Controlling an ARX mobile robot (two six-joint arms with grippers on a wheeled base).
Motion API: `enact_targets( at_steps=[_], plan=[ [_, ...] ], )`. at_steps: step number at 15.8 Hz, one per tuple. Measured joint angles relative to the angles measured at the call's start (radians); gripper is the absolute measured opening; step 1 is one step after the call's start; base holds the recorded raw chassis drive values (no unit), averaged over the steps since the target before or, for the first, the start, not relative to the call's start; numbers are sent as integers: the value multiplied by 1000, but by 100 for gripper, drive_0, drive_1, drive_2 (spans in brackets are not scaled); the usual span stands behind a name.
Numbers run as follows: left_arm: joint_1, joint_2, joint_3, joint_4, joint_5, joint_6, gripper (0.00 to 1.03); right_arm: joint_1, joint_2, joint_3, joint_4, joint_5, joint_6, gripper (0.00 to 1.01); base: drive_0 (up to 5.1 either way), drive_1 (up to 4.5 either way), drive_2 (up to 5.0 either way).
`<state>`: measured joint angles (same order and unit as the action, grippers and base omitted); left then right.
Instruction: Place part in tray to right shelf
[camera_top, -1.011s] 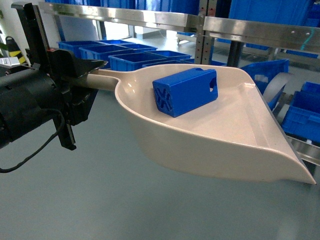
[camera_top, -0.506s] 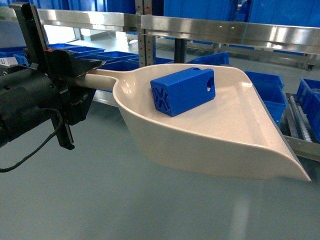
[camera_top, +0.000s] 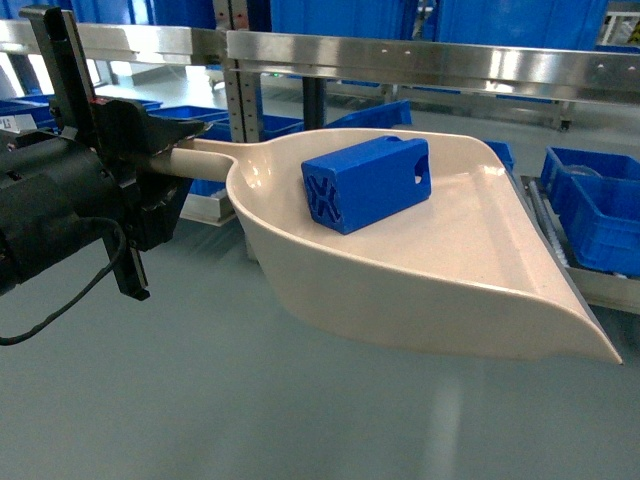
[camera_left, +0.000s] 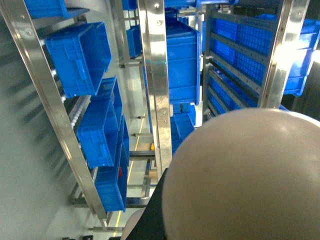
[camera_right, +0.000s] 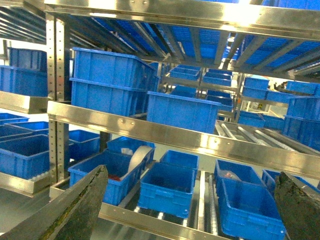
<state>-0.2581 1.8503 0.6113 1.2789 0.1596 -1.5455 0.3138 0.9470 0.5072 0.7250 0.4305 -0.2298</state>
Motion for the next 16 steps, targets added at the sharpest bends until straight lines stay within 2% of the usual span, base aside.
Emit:
enact_targets(
  at_steps=[16],
  plan=[
    [0, 0, 0, 0, 0, 0, 14, 0, 0, 0, 0, 0, 0, 98, -160, -160, -160]
  ],
)
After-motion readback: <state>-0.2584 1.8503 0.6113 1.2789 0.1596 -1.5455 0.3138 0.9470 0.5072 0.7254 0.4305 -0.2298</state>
